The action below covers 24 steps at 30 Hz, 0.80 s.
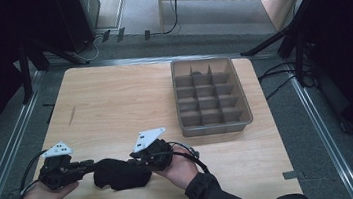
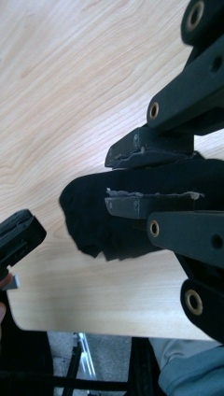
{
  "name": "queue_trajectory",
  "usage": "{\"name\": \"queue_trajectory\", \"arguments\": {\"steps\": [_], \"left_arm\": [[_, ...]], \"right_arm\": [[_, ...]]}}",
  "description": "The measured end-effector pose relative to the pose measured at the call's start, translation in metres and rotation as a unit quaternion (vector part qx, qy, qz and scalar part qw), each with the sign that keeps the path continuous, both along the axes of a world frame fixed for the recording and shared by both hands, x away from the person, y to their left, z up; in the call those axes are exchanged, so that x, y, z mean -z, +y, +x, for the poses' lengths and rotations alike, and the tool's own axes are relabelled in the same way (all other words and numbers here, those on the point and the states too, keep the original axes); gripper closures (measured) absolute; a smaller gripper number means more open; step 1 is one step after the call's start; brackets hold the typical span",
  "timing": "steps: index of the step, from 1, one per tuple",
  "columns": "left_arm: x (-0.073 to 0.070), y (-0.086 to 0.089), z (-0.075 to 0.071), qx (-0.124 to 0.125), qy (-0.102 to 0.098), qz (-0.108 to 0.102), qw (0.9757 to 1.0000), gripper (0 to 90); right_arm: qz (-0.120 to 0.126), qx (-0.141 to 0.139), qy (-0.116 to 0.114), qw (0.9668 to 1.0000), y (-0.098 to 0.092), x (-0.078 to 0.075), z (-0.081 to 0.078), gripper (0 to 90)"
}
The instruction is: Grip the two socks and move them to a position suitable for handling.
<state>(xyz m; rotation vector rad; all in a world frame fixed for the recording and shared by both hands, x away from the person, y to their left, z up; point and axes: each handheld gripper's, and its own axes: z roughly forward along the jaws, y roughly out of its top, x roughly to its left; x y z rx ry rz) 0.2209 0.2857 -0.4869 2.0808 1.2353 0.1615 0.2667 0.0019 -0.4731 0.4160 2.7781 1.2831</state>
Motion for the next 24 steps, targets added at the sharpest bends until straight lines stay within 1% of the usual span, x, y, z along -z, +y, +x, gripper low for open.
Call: {"name": "queue_trajectory", "arguments": {"steps": [1,5,7,9,11,12,14,15,17,19,20,21,22,23,24], "left_arm": [[0.002,-0.001,0.001,0.001,0.003,0.003,1.0,76.8],[0.009,-0.004,0.002,0.008,0.009,0.008,0.9999,77.3],[0.013,-0.006,0.002,0.012,0.017,0.007,0.9998,77.3],[0.017,-0.008,0.002,0.02,0.023,0.01,0.9995,77.3],[0.022,-0.012,0.001,0.033,0.031,0.02,0.9988,77.2],[0.023,-0.013,0.001,0.037,0.034,0.026,0.9984,77.2],[0.028,-0.015,0.004,0.041,0.043,0.033,0.9977,77.2],[0.03,-0.015,0.005,0.045,0.048,0.039,0.9971,77.4],[0.032,-0.015,0.009,0.044,0.053,0.04,0.9968,78.0],[0.034,-0.016,0.012,0.045,0.049,0.047,0.9967,78.3],[0.034,-0.016,0.014,0.048,0.048,0.055,0.9962,78.5],[0.035,-0.016,0.016,0.048,0.046,0.057,0.9962,78.6],[0.035,-0.016,0.019,0.042,0.04,0.058,0.9966,78.7],[0.035,-0.016,0.021,0.037,0.037,0.06,0.9968,78.7],[0.036,-0.015,0.023,0.037,0.037,0.058,0.997,78.7]], "right_arm": [[-0.002,0.001,-0.001,1.0,0.0,0.003,0.001,75.3],[-0.007,0.006,0.011,0.9999,0.0,0.015,0.002,75.5],[-0.009,0.008,0.015,0.9998,0.0,0.02,0.002,75.6],[-0.013,0.006,0.02,0.9997,0.001,0.026,0.002,75.7],[-0.016,0.004,0.028,0.9995,0.003,0.032,0.001,75.7],[-0.021,0.0,0.035,0.9991,0.005,0.036,0.0,75.7],[-0.027,-0.001,0.04,0.9988,0.007,0.042,-0.002,75.7],[-0.03,-0.003,0.039,0.9988,0.008,0.046,-0.003,75.6],[-0.033,0.002,0.038,0.9987,0.01,0.053,-0.003,74.2],[-0.03,0.007,0.044,0.9986,0.012,0.059,-0.001,74.6],[-0.032,0.009,0.042,0.9986,0.012,0.06,-0.001,75.0],[-0.035,0.01,0.046,0.9983,0.013,0.063,0.0,75.2],[-0.037,0.011,0.046,0.9982,0.015,0.065,0.002,75.5],[-0.031,0.015,0.047,0.9983,0.015,0.067,0.005,75.7],[-0.03,0.022,0.049,0.9981,0.016,0.067,0.008,75.8]]}}
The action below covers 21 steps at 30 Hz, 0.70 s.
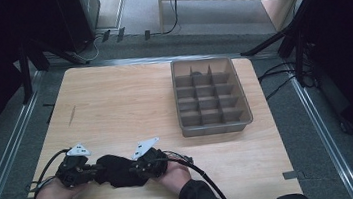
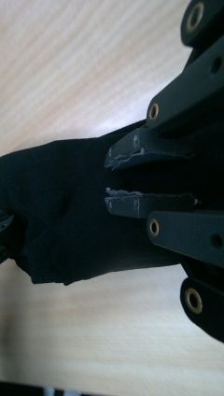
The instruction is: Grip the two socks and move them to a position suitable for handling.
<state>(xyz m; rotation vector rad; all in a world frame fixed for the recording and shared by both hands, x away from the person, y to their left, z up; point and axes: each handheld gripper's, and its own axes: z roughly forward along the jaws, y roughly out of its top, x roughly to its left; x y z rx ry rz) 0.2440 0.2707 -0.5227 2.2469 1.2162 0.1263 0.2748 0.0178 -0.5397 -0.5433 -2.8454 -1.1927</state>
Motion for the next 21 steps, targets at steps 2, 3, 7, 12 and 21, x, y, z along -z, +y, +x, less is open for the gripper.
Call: {"name": "queue_trajectory", "arguments": {"steps": [2,3,7,12,21], "left_arm": [[0.001,0.003,0.006,-0.008,-0.004,-0.003,1.0,78.7],[0.001,0.005,0.01,-0.015,-0.008,-0.004,0.9999,78.6],[0.002,0.012,0.024,-0.04,-0.016,-0.007,0.999,78.4],[0.003,0.019,0.04,-0.056,-0.024,-0.01,0.9981,78.3],[0.003,0.028,0.059,-0.08,-0.029,-0.015,0.9963,77.5]], "right_arm": [[0.0,0.005,-0.008,1.0,0.003,0.0,0.007,75.7],[0.001,0.006,-0.009,0.9999,0.003,0.001,0.009,75.5],[0.008,0.021,-0.012,0.9997,0.012,0.002,0.026,75.2],[-0.002,0.032,-0.018,0.9993,0.023,0.0,0.046,74.1],[-0.009,0.048,-0.013,0.9987,0.034,-0.003,0.071,72.4]]}}
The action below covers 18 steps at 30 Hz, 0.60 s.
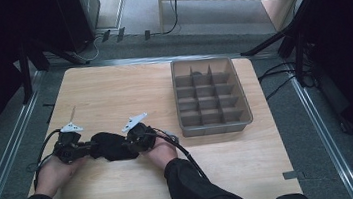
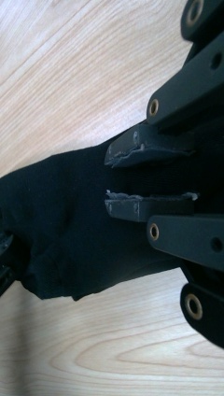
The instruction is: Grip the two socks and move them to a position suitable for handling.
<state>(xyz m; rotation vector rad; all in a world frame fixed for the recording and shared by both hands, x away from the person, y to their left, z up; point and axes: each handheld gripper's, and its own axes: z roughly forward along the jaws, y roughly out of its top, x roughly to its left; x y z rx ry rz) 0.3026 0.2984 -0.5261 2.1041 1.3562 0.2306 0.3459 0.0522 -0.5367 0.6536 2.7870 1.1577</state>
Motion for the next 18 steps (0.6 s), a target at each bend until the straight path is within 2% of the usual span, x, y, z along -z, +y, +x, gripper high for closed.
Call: {"name": "queue_trajectory", "arguments": {"steps": [2,5,8,12,15,18], "left_arm": [[-0.002,0.002,-0.001,-0.002,-0.003,-0.004,1.0,74.9],[-0.006,0.005,-0.002,-0.015,-0.013,-0.015,0.9997,68.8],[-0.009,0.006,0.0,-0.026,-0.016,-0.02,0.9993,63.6],[-0.007,0.006,0.006,-0.033,-0.01,-0.018,0.9992,57.5],[-0.003,0.006,0.009,-0.032,0.001,-0.013,0.9994,56.1],[0.0,0.005,0.011,-0.029,0.009,-0.01,0.9995,57.0]], "right_arm": [[0.0,0.001,0.003,1.0,-0.001,-0.003,0.001,71.2],[-0.003,-0.005,-0.01,0.9999,-0.005,-0.011,-0.001,68.4],[0.008,-0.002,-0.011,0.9999,-0.01,-0.02,-0.002,67.6],[0.016,-0.011,0.01,0.9998,-0.016,-0.026,-0.006,62.5],[0.007,-0.016,0.007,0.9998,-0.02,-0.025,-0.01,58.7],[0.003,-0.007,0.011,0.9999,-0.022,-0.018,-0.01,57.0]]}}
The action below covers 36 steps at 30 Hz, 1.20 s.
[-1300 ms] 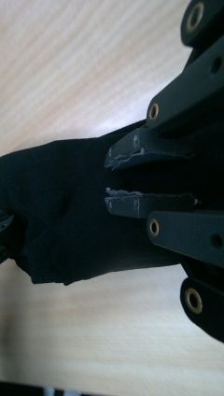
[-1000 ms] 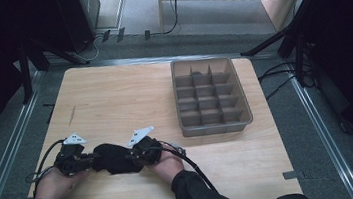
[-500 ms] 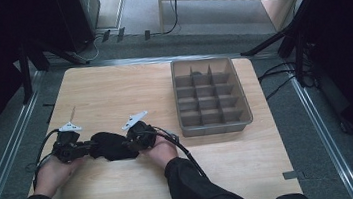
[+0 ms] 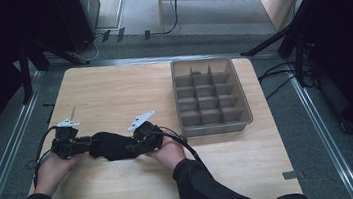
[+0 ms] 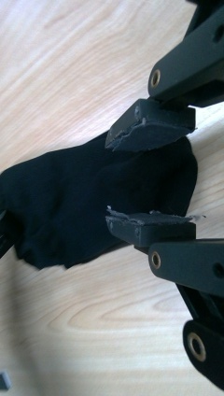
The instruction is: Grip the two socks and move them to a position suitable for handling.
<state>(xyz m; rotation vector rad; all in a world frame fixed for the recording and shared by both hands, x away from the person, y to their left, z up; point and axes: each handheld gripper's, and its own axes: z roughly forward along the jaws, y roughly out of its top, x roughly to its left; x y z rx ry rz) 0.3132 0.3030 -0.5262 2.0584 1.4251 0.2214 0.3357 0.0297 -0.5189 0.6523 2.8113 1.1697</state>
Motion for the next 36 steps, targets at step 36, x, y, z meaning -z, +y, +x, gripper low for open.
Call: {"name": "queue_trajectory", "arguments": {"steps": [36], "left_arm": [[-0.01,0.007,-0.022,0.004,0.049,-0.028,0.9984,87.3]], "right_arm": [[-0.027,0.01,-0.01,0.9995,0.007,0.011,0.001,79.2]]}}
